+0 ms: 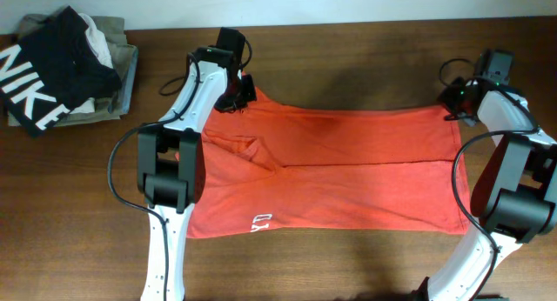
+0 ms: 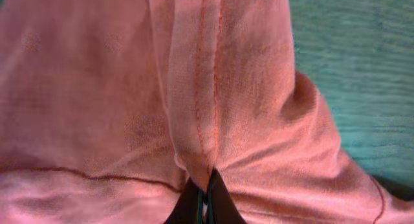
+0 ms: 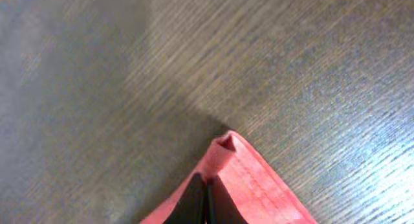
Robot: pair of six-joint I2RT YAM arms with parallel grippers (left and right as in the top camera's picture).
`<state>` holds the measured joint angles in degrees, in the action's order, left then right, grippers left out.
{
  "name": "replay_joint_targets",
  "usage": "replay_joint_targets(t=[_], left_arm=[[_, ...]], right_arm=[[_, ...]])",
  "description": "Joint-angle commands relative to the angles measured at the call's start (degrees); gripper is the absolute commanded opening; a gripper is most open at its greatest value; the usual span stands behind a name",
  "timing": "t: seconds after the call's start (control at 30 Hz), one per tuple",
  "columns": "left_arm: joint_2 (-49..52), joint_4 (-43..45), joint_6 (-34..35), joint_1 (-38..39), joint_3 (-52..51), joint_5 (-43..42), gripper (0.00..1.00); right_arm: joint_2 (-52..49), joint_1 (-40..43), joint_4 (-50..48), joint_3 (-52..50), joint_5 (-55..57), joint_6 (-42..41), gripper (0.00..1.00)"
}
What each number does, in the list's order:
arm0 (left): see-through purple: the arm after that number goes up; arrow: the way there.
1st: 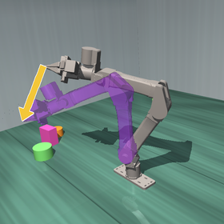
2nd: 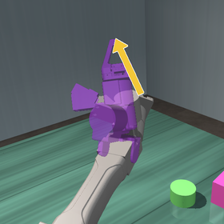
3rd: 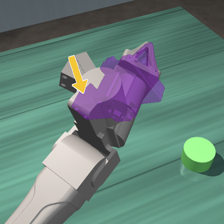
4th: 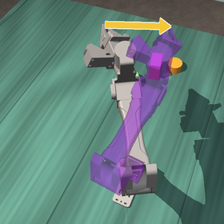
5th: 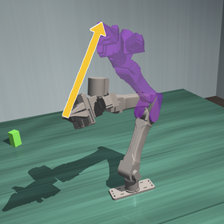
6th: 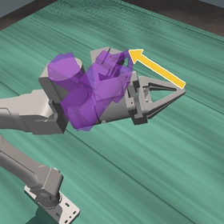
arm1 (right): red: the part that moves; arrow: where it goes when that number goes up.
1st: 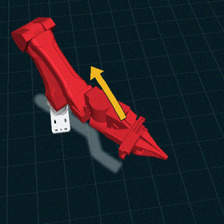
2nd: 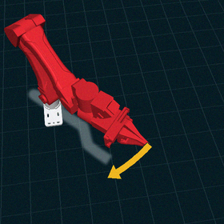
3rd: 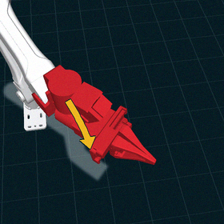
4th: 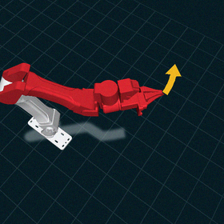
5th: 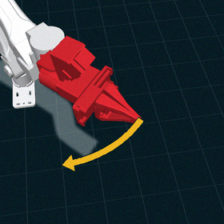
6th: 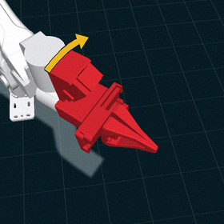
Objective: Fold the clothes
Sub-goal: 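Fold the top edge down toward the bottom with both grippers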
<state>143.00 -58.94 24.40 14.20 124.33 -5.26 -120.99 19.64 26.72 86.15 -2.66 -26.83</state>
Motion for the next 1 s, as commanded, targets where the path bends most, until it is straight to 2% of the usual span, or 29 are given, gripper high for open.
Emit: replay_joint_targets(t=[0.0, 0.1, 0.2, 0.3, 0.4, 0.43, 0.53, 0.63, 0.77, 0.97], left_arm=[[-0.74, -8.52, -0.96, -3.23, 9.31, 1.68, 0.01], [-0.74, -21.73, -1.84, -6.82, 18.38, 1.68, 0.0], [-0.74, -32.63, -1.86, -9.49, 19.52, 1.77, 0.0], [-0.74, -37.81, -3.67, -9.75, 19.5, 4.48, 0.01], [-0.74, -37.81, -8.68, -9.4, 19.34, -1.38, 0.0], [-2.1, -37.81, -7.1, -9.01, 19.32, 0.72, 0.0], [-8.81, -37.81, -7.39, -8.94, 18.4, 2.51, 0.0], [-14.43, -37.79, -5.33, -8.57, 3.28, 2.69, 0.01], [-14.45, -33.2, -2.99, -8.35, -13.7, 3.17, 0.01], [-14.45, -29.11, -2.99, -8.35, -29.46, 3.74, 0.01]], right_arm=[[2.34, 1.86, 4.83, 2.67, 0.98, -0.07, 0.04], [4.55, 2.99, 14.01, 4.04, -0.55, -0.07, 0.04], [8.26, 2.99, 19.06, 4.09, -1.62, -0.07, 0.04], [12.83, 2.99, 23.71, 4.09, -1.57, -0.07, 0.04], [15.45, 2.99, 29.46, 4.09, 0.5, -0.09, 0.04], [15.52, 3.41, 32.35, 4.09, 4.31, -0.11, 0.04], [15.52, 7.3, 34.47, 4.09, 4.0, -0.07, 0.04], [15.52, 8.39, 37.42, 4.07, 2.95, -0.02, 0.04], [15.52, 8.61, 41.86, 4.07, 3.39, -0.04, 0.04], [15.52, 8.61, 46.95, 4.07, 6.43, -0.15, 0.04]])
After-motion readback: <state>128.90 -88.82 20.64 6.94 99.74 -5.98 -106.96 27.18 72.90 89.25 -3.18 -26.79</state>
